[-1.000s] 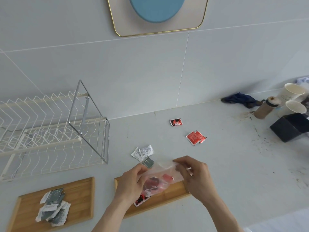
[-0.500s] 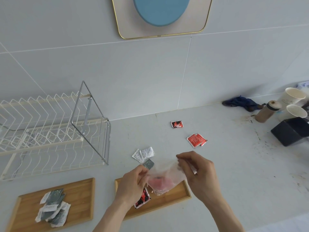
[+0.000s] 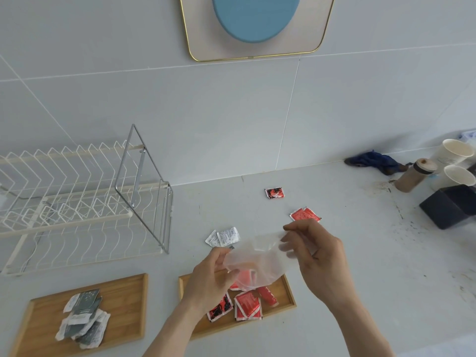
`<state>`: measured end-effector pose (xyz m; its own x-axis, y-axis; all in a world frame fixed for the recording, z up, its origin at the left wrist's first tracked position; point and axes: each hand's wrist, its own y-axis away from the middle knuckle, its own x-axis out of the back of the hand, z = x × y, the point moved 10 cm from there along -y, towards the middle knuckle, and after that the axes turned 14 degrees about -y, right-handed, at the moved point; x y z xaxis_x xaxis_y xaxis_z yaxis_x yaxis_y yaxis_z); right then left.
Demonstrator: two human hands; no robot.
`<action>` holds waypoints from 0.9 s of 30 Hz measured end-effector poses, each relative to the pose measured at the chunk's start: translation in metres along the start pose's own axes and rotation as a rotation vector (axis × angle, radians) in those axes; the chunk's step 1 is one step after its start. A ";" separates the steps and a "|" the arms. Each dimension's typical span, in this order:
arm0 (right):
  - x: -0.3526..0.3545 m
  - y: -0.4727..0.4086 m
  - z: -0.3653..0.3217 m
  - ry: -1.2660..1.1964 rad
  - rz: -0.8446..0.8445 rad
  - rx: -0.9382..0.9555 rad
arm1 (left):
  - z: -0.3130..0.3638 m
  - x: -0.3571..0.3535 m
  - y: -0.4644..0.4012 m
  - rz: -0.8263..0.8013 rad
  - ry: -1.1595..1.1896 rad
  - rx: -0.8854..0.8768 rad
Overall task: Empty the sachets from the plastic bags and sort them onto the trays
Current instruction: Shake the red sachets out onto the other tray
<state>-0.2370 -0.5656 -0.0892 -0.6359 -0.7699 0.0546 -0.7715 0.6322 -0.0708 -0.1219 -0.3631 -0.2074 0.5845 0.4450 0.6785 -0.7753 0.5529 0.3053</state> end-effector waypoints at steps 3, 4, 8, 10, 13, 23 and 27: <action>0.007 -0.001 0.006 -0.196 0.073 -0.073 | -0.006 -0.005 0.005 -0.079 0.263 0.081; 0.010 0.000 0.011 -0.258 0.103 -0.111 | -0.010 -0.009 0.008 -0.119 0.363 0.127; 0.001 0.004 0.039 -0.493 0.146 -0.321 | -0.018 -0.016 0.013 -0.249 0.647 0.181; -0.006 0.007 0.053 -0.573 0.186 -0.414 | -0.004 -0.012 0.019 -0.310 0.671 0.085; -0.018 0.012 0.077 -0.647 0.262 -0.551 | -0.007 0.004 0.025 -0.235 0.732 0.105; -0.100 0.033 0.105 -0.571 0.179 -0.691 | -0.102 0.065 0.060 -0.025 0.710 0.300; -0.139 0.051 0.106 -0.350 0.042 -0.729 | -0.155 0.104 0.081 0.183 0.779 0.424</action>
<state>-0.1864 -0.4357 -0.2058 -0.7143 -0.6509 -0.2570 -0.6431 0.4657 0.6079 -0.0874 -0.1631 -0.2154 0.3207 0.9362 0.1436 -0.8049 0.1894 0.5623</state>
